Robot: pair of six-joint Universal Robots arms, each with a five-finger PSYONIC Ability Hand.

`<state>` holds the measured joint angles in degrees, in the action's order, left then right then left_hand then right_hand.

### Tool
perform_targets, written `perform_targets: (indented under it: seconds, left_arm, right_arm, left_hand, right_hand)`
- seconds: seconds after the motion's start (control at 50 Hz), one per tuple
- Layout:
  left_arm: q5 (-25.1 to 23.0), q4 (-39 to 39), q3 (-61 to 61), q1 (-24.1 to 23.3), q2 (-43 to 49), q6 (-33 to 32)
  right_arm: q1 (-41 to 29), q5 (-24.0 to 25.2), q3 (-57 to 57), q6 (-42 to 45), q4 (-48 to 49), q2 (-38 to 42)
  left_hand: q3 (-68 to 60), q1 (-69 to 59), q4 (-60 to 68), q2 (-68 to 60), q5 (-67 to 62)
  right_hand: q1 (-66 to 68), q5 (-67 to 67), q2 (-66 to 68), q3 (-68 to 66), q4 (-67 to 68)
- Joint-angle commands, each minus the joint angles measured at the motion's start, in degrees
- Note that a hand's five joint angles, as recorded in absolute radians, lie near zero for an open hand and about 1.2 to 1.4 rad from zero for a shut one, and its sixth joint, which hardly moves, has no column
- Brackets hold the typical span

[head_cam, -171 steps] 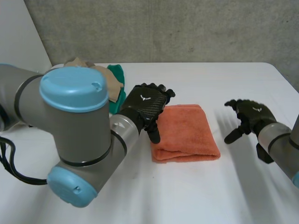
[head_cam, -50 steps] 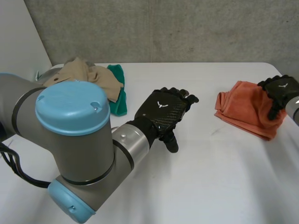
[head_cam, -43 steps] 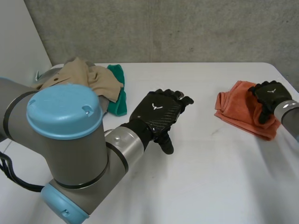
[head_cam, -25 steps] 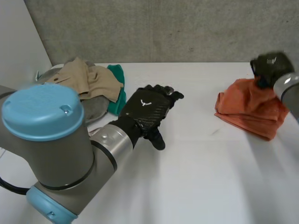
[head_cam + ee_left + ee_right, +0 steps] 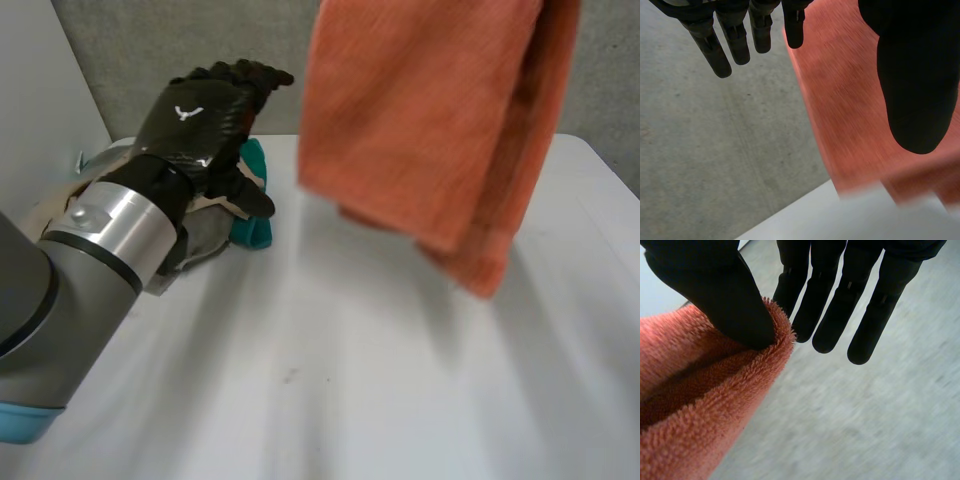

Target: Fold the laundry.

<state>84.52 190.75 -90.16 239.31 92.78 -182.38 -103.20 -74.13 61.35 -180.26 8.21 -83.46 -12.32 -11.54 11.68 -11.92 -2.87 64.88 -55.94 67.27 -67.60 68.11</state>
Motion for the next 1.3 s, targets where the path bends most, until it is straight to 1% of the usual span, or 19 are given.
perform_targets:
  seconds: [0.02, 0.04, 0.1, 0.12, 0.2, 0.26, 0.44, 0.54, 0.62, 0.76, 0.92, 1.0, 1.02, 1.06, 1.16, 1.2, 1.22, 1.28, 1.3]
  left_arm:
    - [0.12, 1.2, -2.21, 1.42, -0.84, -0.08]
    - [0.03, 1.2, -2.39, 1.51, -0.76, -0.08]
    - [0.21, 1.2, -3.18, 1.6, -0.49, -0.08]
    - [0.21, 1.2, -3.27, 1.68, -0.4, -0.08]
    - [0.3, 1.2, -4.32, 2.56, -0.23, -0.26]
    - [0.47, 0.85, -4.67, 3.0, 0.39, -0.35]
    - [1.0, 0.15, -6.87, 3.09, 7.67, -0.44]
    - [2.14, 0.58, -7.75, 2.92, 14.09, -0.87]
    - [1.62, 1.72, -6.7, 2.3, 19.71, -0.87]
    - [1.44, 5.86, -1.61, 1.16, 29.12, -1.14]
    - [1.35, 6.3, 3.58, -1.04, 34.75, -1.84]
    - [1.53, 5.86, 5.08, -2.27, 35.63, -2.98]
    - [1.53, 5.77, 5.6, -2.79, 35.63, -3.59]
    - [1.96, 5.68, 5.87, -3.15, 35.55, -4.39]
    - [2.23, 5.51, 6.22, -3.59, 33.97, -7.29]
    - [2.23, 5.07, 6.31, -3.41, 30.46, -8.43]
    - [2.23, 4.98, 6.31, -3.41, 28.79, -8.61]
    - [2.23, 4.19, 6.4, -3.41, 23.17, -8.52]
    - [2.14, 3.93, 6.4, -3.5, 21.85, -8.52]
  right_arm:
    - [-2.18, 2.94, 2.19, 2.01, -14.43, 9.01]
    - [-2.27, 2.85, 3.24, 4.45, -18.1, 10.85]
    - [-2.27, 2.76, 5.7, 10.35, -22.52, 13.14]
    - [-2.36, 2.59, 7.45, 15.15, -25.15, 14.19]
    - [-2.71, 2.68, 11.93, 26.07, -27.63, 15.26]
    - [-2.36, 2.67, 14.14, 29.26, -27.2, 15.08]
    - [-1.39, 3.29, 21.95, 29.7, -23.86, 10.08]
    - [-0.34, 3.29, 26.53, 30.23, -19.99, 10.07]
    - [0.01, 3.38, 29.61, 30.32, -16.92, 10.07]
    - [-0.42, 3.2, 33.65, 30.23, -12.26, 10.16]
    - [-0.34, 2.67, 35.41, 30.06, -7.25, 10.16]
    - [0.01, 2.67, 34.8, 29.97, -6.63, 10.16]
    - [0.01, 2.67, 34.45, 29.97, -6.54, 10.16]
    - [0.19, 2.59, 33.4, 29.88, -6.28, 10.16]
    - [1.07, 1.18, 28.57, 29.7, -6.1, 10.25]
    - [1.07, 0.74, 26.11, 29.27, -6.1, 10.69]
    - [1.07, 0.39, 23.4, 29.18, -6.01, 11.99]
    - [0.81, 0.13, 18.29, 29.0, -7.06, 15.6]
    - [0.63, 0.13, 14.71, 29.0, -8.55, 18.39]
  left_hand:
    - [0.93, 0.15, -0.29, 0.52, 1.48]
    - [0.93, 0.15, -0.29, 0.52, 1.48]
    - [0.93, 0.15, -0.29, 0.52, 1.48]
    - [0.93, 0.15, -0.29, 0.52, 1.48]
    - [0.93, 0.15, -0.29, 0.52, 1.48]
    - [0.93, 0.15, -0.29, 0.52, 1.48]
    - [-1.26, -2.03, 1.89, -1.66, -0.71]
    - [-6.47, -7.25, 7.11, -6.87, -5.92]
    - [-9.84, -10.62, 10.48, -10.24, -9.29]
    - [-14.03, -14.81, 14.67, -14.44, -13.48]
    - [-39.59, -40.37, 40.22, -39.99, -39.04]
    - [-52.03, -52.81, 52.67, -52.44, -51.48]
    - [-59.55, -60.33, 60.19, -59.96, -59.0]
    - [-66.66, -67.44, 67.29, -67.06, -66.11]
    - [-67.68, -68.46, 68.32, -68.08, -67.13]
    - [-67.68, -68.46, 68.32, -68.08, -67.13]
    - [-67.68, -68.46, 68.32, -68.08, -67.13]
    - [-67.68, -68.46, 68.32, -68.08, -67.13]
    - [-67.68, -68.46, 68.32, -68.08, -67.13]
  right_hand:
    - [-30.14, 31.2, -32.54, 32.87, -33.38]
    - [-36.23, 37.29, -38.62, 38.96, -39.46]
    - [-39.97, 41.03, -42.37, 42.7, -43.21]
    - [-43.99, 45.05, -46.38, 46.71, -47.22]
    - [-44.86, 45.92, -47.26, 47.59, -48.1]
    - [-45.2, 46.26, -47.6, 47.93, -48.44]
    - [-46.21, 47.27, -48.6, 48.94, -49.45]
    - [-46.05, 47.11, -48.44, 48.78, -49.28]
    - [-46.04, 47.1, -48.44, 48.77, -49.28]
    - [-45.71, 46.77, -48.1, 48.44, -48.95]
    - [-45.54, 46.6, -47.94, 48.27, -48.78]
    - [-45.54, 46.6, -47.94, 48.27, -48.78]
    - [-45.54, 46.6, -47.94, 48.27, -48.78]
    - [-45.87, 46.93, -48.27, 48.6, -49.11]
    - [-48.73, 49.79, -51.12, 51.46, -51.96]
    - [-51.92, 52.98, -54.31, 54.64, -55.15]
    - [-54.88, 55.94, -57.27, 57.6, -58.11]
    - [-54.88, 55.94, -57.27, 57.6, -58.11]
    - [-54.88, 55.94, -57.27, 57.6, -58.11]
